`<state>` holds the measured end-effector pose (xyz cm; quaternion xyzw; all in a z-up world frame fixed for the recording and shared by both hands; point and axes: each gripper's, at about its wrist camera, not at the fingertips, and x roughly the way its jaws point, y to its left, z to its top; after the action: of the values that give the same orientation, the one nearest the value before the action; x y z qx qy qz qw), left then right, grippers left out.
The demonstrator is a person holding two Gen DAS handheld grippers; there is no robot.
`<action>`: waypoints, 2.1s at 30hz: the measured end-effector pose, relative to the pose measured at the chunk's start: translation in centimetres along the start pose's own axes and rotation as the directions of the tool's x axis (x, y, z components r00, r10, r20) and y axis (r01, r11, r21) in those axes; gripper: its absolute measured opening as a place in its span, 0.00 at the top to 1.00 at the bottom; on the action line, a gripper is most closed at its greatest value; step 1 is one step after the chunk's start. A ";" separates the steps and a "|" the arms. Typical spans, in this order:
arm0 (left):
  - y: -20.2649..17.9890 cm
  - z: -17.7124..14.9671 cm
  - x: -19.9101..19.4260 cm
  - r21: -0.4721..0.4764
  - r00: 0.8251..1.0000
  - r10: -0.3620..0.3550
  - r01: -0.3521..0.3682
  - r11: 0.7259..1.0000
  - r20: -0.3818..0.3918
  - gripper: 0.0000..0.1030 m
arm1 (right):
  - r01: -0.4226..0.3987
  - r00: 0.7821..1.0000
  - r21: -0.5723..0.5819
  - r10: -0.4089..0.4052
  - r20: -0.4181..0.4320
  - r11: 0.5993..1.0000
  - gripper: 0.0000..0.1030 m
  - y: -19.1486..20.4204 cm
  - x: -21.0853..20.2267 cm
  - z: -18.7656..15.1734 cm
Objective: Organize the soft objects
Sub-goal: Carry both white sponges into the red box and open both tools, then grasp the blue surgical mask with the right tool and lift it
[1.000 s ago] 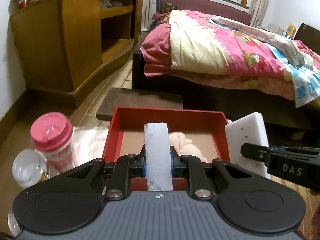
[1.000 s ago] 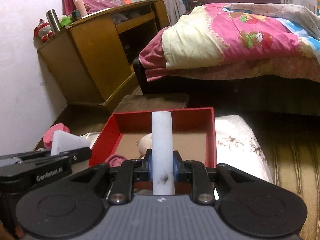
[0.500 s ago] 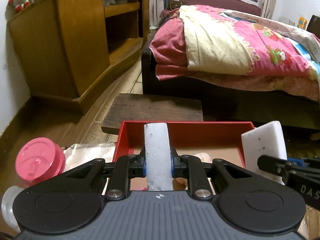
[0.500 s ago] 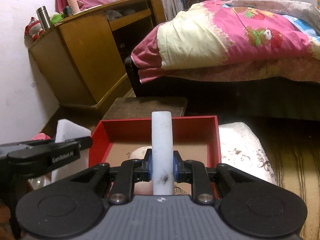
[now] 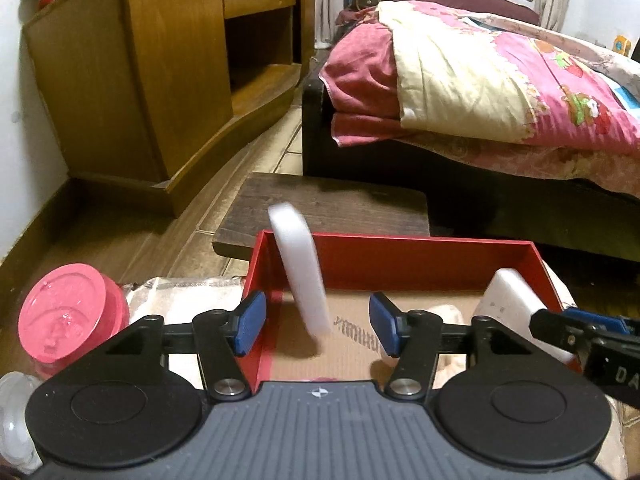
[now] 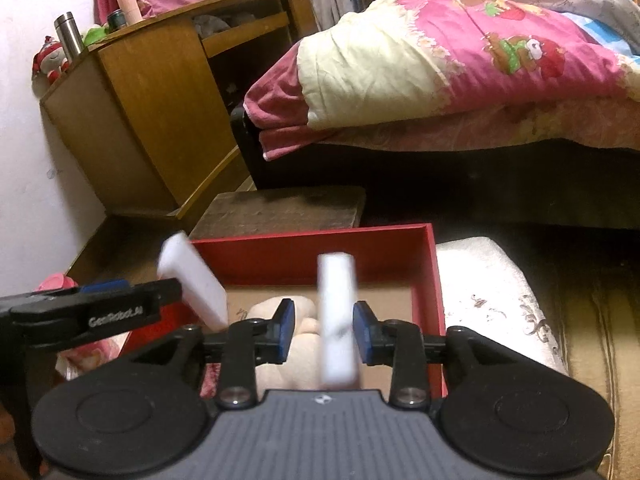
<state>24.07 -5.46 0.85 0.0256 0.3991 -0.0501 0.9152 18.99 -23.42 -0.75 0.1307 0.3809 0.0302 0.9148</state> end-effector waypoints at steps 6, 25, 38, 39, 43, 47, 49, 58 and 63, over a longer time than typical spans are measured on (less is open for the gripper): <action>0.3 -0.4 -2.0 -0.006 1.000 -0.008 0.008 1.000 0.002 0.41 | 0.002 1.000 0.001 -0.002 0.006 1.000 0.85 0.3 -1.3 0.2; 2.7 -8.0 -8.8 0.002 0.988 -0.130 0.130 0.991 -0.084 0.39 | -0.021 0.996 -0.093 0.012 -0.088 0.995 0.69 3.5 -6.8 -5.5; 5.0 -11.2 -11.1 -0.055 0.979 -0.165 0.159 0.986 -0.121 0.38 | -0.013 0.975 -0.063 -0.001 -0.220 0.998 0.61 1.6 -9.4 -11.9; 5.0 -11.3 -11.1 -0.054 0.978 -0.168 0.163 0.985 -0.122 0.38 | -0.009 0.973 -0.061 -0.005 -0.231 0.998 0.61 1.4 -9.5 -12.5; 4.9 -11.3 -11.3 -0.052 0.977 -0.180 0.175 0.983 -0.117 0.38 | -0.001 0.961 -0.071 -0.019 -0.278 0.997 0.62 1.3 -9.4 -14.8; 5.1 -11.1 -11.2 -0.061 0.972 -0.199 0.193 0.979 -0.123 0.36 | -0.002 0.943 -0.073 -0.022 -0.332 0.997 0.66 1.3 -9.2 -16.9; 5.2 -11.1 -11.2 -0.065 0.971 -0.202 0.195 0.979 -0.126 0.36 | -0.006 0.935 -0.083 -0.024 -0.353 0.997 0.81 1.5 -8.9 -17.7; 4.9 -11.6 -11.8 -0.046 0.960 -0.237 0.233 0.972 -0.149 0.36 | -0.057 0.905 -0.033 0.038 -0.423 0.998 1.00 -0.1 -9.1 -19.1; 3.3 -12.6 -11.4 -0.012 0.942 -0.269 0.273 0.962 -0.201 0.38 | -0.111 0.924 0.035 0.117 -0.365 0.993 1.00 -0.9 -11.1 -17.8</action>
<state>7.59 -0.30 0.64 -0.0173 0.4885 -0.1759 0.8545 -1.49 -22.16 -5.35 0.1510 0.5367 0.1045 0.8236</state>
